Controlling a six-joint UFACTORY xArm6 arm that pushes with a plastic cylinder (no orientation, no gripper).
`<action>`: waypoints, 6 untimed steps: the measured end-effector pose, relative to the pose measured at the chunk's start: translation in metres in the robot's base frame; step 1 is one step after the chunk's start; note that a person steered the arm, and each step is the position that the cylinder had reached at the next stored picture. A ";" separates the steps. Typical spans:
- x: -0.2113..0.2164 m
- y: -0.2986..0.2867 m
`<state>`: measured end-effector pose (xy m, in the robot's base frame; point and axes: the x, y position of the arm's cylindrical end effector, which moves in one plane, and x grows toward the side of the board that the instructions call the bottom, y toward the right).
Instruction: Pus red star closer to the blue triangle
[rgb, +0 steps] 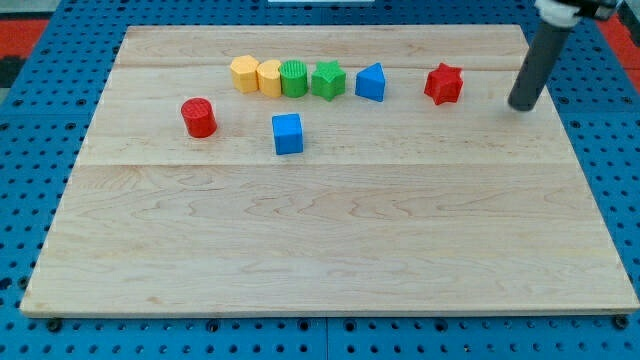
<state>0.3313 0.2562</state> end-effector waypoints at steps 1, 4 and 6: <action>-0.030 -0.037; -0.047 -0.152; -0.092 -0.154</action>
